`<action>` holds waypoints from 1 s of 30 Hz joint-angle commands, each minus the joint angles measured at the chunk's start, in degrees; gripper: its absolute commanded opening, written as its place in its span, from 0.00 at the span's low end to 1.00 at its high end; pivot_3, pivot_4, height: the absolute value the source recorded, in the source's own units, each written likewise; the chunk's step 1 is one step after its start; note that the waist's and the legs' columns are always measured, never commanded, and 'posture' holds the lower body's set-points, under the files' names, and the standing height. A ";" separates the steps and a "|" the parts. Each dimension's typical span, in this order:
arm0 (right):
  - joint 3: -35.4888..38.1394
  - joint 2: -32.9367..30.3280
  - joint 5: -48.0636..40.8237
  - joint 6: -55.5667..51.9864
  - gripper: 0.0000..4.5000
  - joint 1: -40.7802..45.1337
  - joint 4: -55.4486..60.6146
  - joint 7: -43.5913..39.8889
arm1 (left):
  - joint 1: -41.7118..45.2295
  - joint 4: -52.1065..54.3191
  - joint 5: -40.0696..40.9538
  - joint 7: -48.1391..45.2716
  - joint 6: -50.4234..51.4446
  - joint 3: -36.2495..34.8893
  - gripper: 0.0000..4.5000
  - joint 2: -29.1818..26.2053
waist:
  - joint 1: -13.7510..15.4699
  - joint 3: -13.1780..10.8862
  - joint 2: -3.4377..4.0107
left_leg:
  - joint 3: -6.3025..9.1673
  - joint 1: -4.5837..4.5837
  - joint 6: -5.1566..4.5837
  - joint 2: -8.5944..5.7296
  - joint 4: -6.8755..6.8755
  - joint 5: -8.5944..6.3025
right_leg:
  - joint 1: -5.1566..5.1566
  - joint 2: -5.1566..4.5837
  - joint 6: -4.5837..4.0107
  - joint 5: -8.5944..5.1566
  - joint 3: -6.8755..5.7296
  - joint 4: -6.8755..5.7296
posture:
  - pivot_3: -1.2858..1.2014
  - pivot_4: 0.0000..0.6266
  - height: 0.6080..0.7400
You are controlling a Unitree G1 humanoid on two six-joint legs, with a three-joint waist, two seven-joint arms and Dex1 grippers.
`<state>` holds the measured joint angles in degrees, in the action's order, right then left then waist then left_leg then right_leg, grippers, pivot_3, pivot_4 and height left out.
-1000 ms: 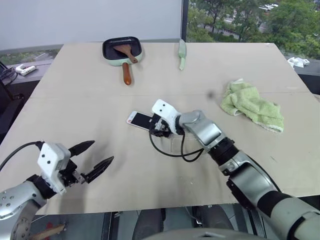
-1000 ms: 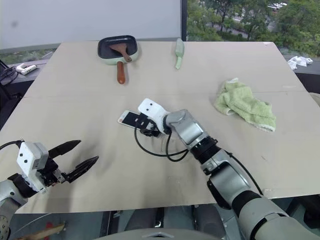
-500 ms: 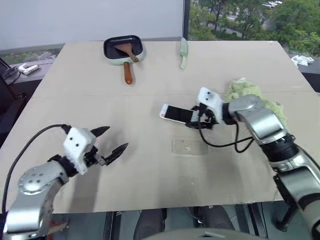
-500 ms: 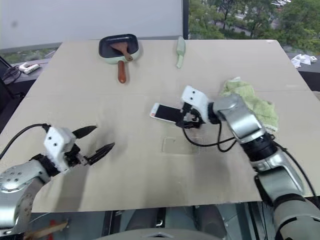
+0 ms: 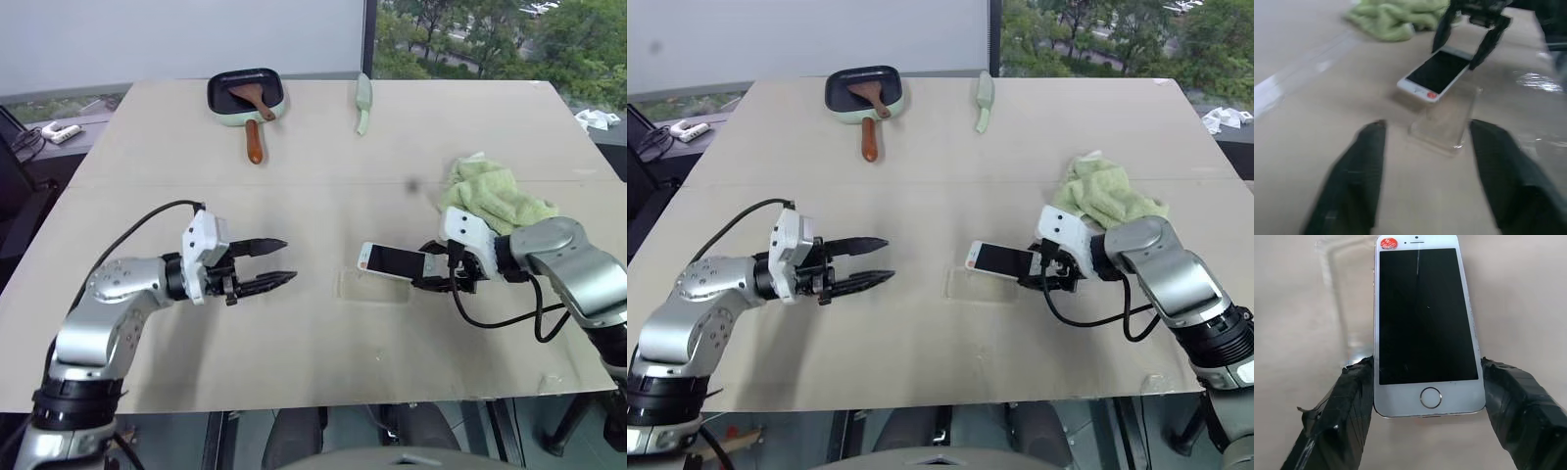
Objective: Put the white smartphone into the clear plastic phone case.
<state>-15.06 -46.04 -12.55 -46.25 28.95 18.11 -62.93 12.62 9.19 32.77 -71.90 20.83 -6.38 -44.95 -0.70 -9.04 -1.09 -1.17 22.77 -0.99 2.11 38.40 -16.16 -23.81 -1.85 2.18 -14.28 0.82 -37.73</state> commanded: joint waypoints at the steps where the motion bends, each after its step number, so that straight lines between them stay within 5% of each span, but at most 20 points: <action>1: 2.55 -1.06 -1.50 -0.23 0.65 -0.66 3.01 0.95 | 4.46 -4.71 -1.24 -6.13 -1.62 4.67 0.20 0.23 | 0.00 0.00 0.00 | -0.01 0.01 0.00 -0.01 0.00 0.00 | 0.00 0.00 0.00 0.00 0.02 0.01 | 0.52 0.24 1.00; 3: 2.53 -1.83 -1.70 0.49 0.65 -1.55 3.32 0.81 | 7.63 -8.12 -3.57 -8.42 -3.99 7.73 0.01 1.32 | 0.02 -0.01 -0.02 | -0.01 0.03 0.00 -0.03 0.00 0.00 | 0.00 0.02 0.01 0.00 0.01 0.03 | 0.52 0.24 1.00; 14: -0.52 -4.81 2.29 15.66 0.65 -2.86 -0.33 -3.19 | 22.53 -24.66 -12.91 -14.24 -13.94 17.46 0.01 10.46 | -0.10 -0.04 -0.07 | -0.02 0.09 -0.01 -0.04 0.12 0.01 | -0.01 0.11 0.01 0.00 0.03 -0.01 | 0.52 0.24 1.00; 30: -5.90 -3.99 7.57 18.44 0.65 0.05 -0.84 -5.88 | 23.33 -25.01 -20.15 -8.19 -17.16 21.84 0.01 19.07 | 0.08 -0.04 -0.07 | 0.05 0.09 0.00 -0.01 0.37 0.01 | 0.03 0.14 0.02 0.01 0.03 -0.19 | 0.52 0.24 1.00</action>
<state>-21.60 -50.06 -5.17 -28.13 27.88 15.95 -68.40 36.01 -18.01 13.09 -81.36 3.44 15.17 -26.15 -0.62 -9.09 -1.16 -1.11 22.86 -0.99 2.10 38.80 -16.15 -23.78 -1.71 2.20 -14.27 0.85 -37.93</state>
